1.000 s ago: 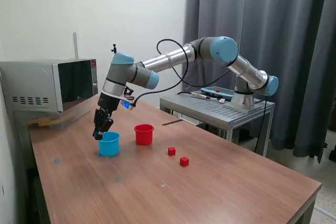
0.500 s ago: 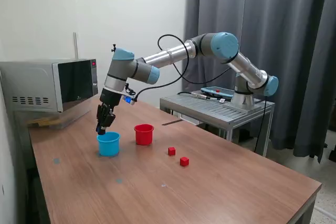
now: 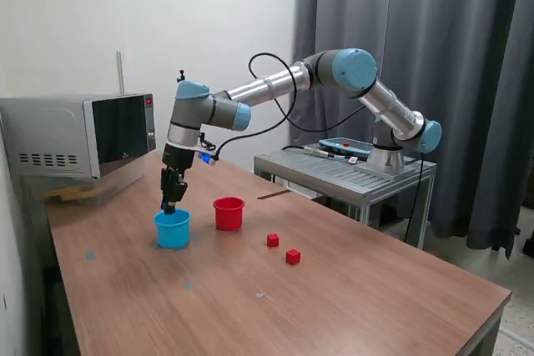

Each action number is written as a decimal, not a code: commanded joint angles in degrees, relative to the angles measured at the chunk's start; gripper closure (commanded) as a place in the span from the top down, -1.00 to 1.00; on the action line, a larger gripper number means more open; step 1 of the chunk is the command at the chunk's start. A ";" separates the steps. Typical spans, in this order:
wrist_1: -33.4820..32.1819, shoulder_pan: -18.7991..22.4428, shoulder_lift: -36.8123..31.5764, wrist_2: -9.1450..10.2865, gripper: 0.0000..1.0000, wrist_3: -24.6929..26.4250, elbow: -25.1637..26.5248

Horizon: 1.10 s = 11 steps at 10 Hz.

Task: Place red objects in the red bin, and blue objects in the blue bin.

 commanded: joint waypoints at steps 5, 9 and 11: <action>0.17 -1.07 -0.32 0.08 -1.00 0.00 1.04; 0.17 -0.98 -0.32 0.08 -1.00 -0.18 1.31; 0.17 -0.98 -0.41 0.08 -1.00 -0.27 1.40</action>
